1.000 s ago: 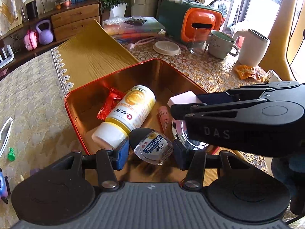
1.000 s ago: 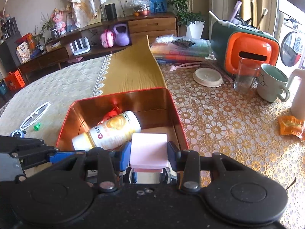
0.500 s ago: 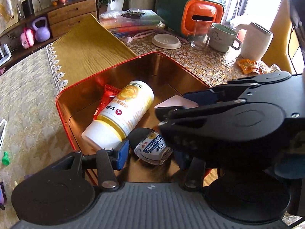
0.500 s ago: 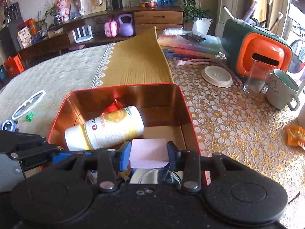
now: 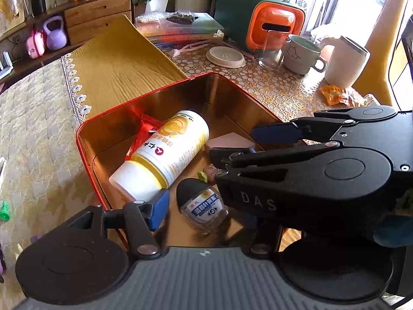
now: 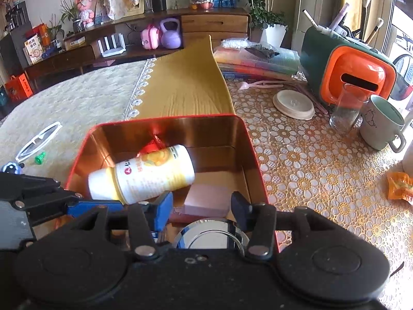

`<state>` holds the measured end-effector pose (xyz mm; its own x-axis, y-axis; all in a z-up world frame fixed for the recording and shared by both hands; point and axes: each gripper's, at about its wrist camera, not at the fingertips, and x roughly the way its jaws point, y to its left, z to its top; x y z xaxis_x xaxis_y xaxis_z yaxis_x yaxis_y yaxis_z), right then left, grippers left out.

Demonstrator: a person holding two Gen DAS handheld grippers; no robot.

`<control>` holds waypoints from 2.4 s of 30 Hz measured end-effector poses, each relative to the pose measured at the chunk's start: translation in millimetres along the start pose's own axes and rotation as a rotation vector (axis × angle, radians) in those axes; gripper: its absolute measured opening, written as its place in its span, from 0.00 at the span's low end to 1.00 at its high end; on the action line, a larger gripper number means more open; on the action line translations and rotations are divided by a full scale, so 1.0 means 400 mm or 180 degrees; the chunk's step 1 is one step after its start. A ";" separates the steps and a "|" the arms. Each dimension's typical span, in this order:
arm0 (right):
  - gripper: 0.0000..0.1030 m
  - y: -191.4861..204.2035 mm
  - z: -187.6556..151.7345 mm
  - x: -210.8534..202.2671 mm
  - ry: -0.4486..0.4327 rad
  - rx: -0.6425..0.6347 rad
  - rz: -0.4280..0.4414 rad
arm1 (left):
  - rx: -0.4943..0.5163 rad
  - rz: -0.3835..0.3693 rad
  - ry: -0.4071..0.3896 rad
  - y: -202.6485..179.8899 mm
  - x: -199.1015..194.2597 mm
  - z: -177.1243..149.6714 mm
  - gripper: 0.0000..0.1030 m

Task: Organize rigid objects
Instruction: 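Open both tools to drop the bottle and sponge into the box, then withdraw both tools from the box back over the table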

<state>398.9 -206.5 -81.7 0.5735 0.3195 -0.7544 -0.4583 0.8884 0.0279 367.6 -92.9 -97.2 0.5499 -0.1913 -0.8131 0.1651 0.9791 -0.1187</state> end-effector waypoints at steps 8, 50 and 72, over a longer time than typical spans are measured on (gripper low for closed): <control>0.56 0.013 -0.009 -0.055 -0.0088 0.0041 0.0055 | 0.0047 -0.0033 -0.0089 -0.008 -0.053 -0.023 0.58; 0.94 0.252 -0.132 -0.375 -0.0627 -0.0050 0.0559 | -0.0164 0.0101 -0.0694 0.203 -0.493 -0.286 0.81; 0.99 0.420 -0.162 -0.266 -0.0443 -0.0418 0.0791 | -0.0713 0.0706 -0.0785 0.455 -0.460 -0.343 0.82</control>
<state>217.0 -112.8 -39.3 0.5161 0.5718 -0.6377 -0.6748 0.7300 0.1084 184.0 129.9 -47.5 0.7367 0.0423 -0.6749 -0.1473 0.9841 -0.0991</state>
